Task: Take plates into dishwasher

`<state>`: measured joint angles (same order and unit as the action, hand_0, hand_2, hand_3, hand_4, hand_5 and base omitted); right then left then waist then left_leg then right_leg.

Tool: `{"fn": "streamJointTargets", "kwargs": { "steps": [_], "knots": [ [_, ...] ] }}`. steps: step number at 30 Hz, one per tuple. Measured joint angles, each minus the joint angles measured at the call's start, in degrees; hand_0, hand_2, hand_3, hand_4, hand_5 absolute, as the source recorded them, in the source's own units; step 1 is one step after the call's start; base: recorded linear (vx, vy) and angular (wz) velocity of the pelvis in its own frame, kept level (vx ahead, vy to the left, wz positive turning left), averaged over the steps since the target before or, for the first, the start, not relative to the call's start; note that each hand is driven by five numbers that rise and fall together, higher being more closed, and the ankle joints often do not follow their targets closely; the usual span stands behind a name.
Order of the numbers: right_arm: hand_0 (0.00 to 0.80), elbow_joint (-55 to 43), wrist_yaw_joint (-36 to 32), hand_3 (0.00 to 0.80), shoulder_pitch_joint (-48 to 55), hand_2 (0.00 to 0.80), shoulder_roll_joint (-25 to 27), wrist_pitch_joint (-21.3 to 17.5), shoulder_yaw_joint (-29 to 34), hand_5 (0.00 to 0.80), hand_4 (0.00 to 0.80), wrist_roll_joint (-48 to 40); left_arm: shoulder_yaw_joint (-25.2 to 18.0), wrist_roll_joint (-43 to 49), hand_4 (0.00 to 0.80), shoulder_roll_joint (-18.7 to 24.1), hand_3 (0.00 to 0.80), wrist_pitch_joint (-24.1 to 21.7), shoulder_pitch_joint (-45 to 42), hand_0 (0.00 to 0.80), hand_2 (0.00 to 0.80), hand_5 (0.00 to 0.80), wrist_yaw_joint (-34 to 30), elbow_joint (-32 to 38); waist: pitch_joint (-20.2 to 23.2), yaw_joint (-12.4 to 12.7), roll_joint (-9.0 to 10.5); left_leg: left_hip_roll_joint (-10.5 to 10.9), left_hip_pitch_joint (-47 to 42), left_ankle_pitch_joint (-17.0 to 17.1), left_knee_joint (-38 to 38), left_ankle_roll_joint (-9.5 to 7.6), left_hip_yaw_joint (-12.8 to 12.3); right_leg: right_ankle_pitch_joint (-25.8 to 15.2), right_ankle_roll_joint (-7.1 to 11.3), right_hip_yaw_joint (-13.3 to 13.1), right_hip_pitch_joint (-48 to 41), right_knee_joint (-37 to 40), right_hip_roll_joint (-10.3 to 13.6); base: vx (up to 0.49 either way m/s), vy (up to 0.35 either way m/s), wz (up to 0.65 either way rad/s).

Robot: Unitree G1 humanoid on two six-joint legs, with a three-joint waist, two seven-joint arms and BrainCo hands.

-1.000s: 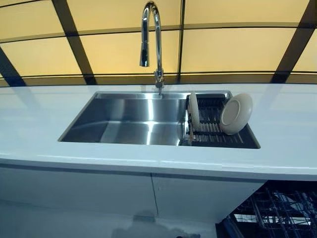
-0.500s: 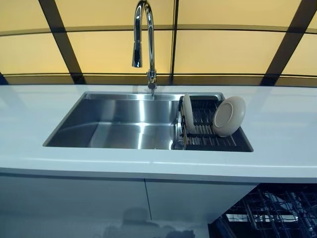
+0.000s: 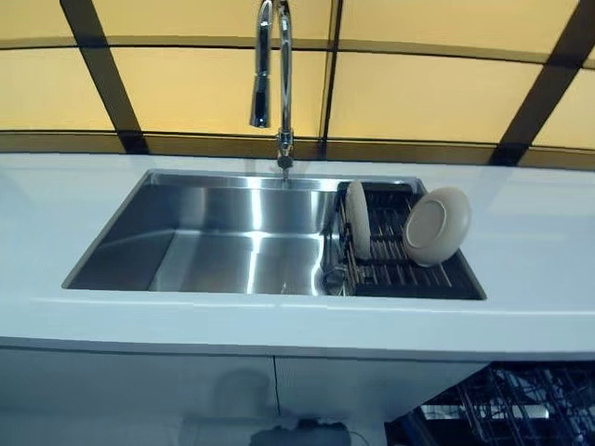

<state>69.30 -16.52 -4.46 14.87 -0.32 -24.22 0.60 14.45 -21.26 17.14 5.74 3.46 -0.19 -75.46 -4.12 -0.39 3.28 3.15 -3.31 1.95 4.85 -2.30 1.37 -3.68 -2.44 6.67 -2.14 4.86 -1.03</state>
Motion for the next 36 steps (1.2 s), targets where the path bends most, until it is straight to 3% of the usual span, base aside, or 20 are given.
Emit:
{"fn": "streamJointTargets", "kwargs": {
  "steps": [3,7,12,15,19,29,33,36],
  "knots": [
    [0.0,-7.19,-6.13,0.0,-0.34,0.0,2.77,-0.92,-1.91,0.0,0.0,2.32,-0.02,1.04,0.0,1.48,0.0,0.27,0.07,0.0,0.0,0.0,-0.66,0.43,0.2,0.05,0.31,0.17,-0.29,-0.11,0.03,-0.15,0.76,0.3,0.31,-0.04,-0.37,0.0,0.22,0.04,-0.057,0.16],
    [0.0,-27.97,-19.0,0.0,-1.86,0.0,11.37,0.94,-2.79,0.0,0.0,1.37,-2.32,2.51,0.0,3.43,0.0,1.38,-1.11,0.0,0.0,0.0,-1.57,2.28,0.4,0.0,0.74,0.29,-1.09,-0.23,0.37,-0.22,0.21,0.4,0.49,-0.49,-0.86,0.01,0.33,0.022,-0.034,-0.04],
    [0.0,-50.68,-36.04,0.0,1.86,0.0,22.48,9.7,-0.86,0.0,0.0,-13.16,-2.38,2.51,0.0,3.92,0.0,1.39,-3.03,0.0,0.0,0.0,-3.07,2.24,0.84,-0.52,1.82,-0.08,-1.01,-0.61,0.43,-0.26,-1.56,0.45,0.79,-1.19,-0.7,0.06,0.2,0.013,-0.014,-0.06],
    [0.0,-60.11,-45.74,0.0,3.04,0.0,24.5,14.66,4.32,0.0,0.0,-22.81,-2.41,2.51,0.0,4.03,0.0,1.35,-4.82,0.0,0.0,0.0,-3.5,2.1,1.34,-1.95,2.8,-0.17,-0.99,-0.68,0.44,-0.24,-2.2,0.34,0.92,-1.42,-0.61,0.18,0.23,0.021,-0.011,-0.11],
    [0.0,-64.55,-53.29,0.0,2.26,0.0,24.61,18.54,8.24,0.0,0.0,-31.94,-2.4,2.51,0.0,4.08,0.0,0.96,-4.88,0.0,0.0,0.0,-3.7,2.05,1.89,-2.36,3.61,-0.19,-1.03,-0.86,0.43,-0.38,-2.75,0.27,1.01,-1.61,-0.53,0.06,0.31,0.025,-0.009,-0.07],
    [0.0,-67.05,-52.88,0.0,-3.66,0.0,24.62,26.1,15.18,0.0,0.0,-54.96,-2.26,2.62,0.0,4.01,0.0,-0.55,-5.55,0.0,0.0,0.0,-4.44,1.81,2.08,-3.12,2.77,-0.13,-1.15,-0.82,0.42,-0.27,-2.76,0.11,0.79,-1.64,-0.65,0.06,0.35,0.003,-0.001,0.0],
    [0.0,-67.09,-41.36,0.0,-6.47,0.0,23.47,24.96,18.98,0.0,0.0,-69.15,-2.24,3.77,0.0,2.99,0.0,-1.33,-5.75,0.0,0.0,0.0,-4.87,1.71,2.31,-3.19,1.55,-0.13,-1.37,-0.82,0.42,-0.27,-2.77,0.12,0.79,-1.66,-0.84,0.17,0.34,0.0,0.0,0.0],
    [0.0,-64.76,-30.82,0.0,-7.98,0.0,22.88,20.18,23.19,0.0,0.0,-72.98,-2.24,4.55,0.0,1.74,0.0,-1.62,-6.1,0.0,0.0,0.0,-4.86,1.5,2.3,-3.16,1.04,-0.13,-2.17,-0.87,0.44,-0.2,-2.77,0.27,0.94,-1.66,-1.59,0.24,0.3,0.0,0.0,0.0]
  ]
}}
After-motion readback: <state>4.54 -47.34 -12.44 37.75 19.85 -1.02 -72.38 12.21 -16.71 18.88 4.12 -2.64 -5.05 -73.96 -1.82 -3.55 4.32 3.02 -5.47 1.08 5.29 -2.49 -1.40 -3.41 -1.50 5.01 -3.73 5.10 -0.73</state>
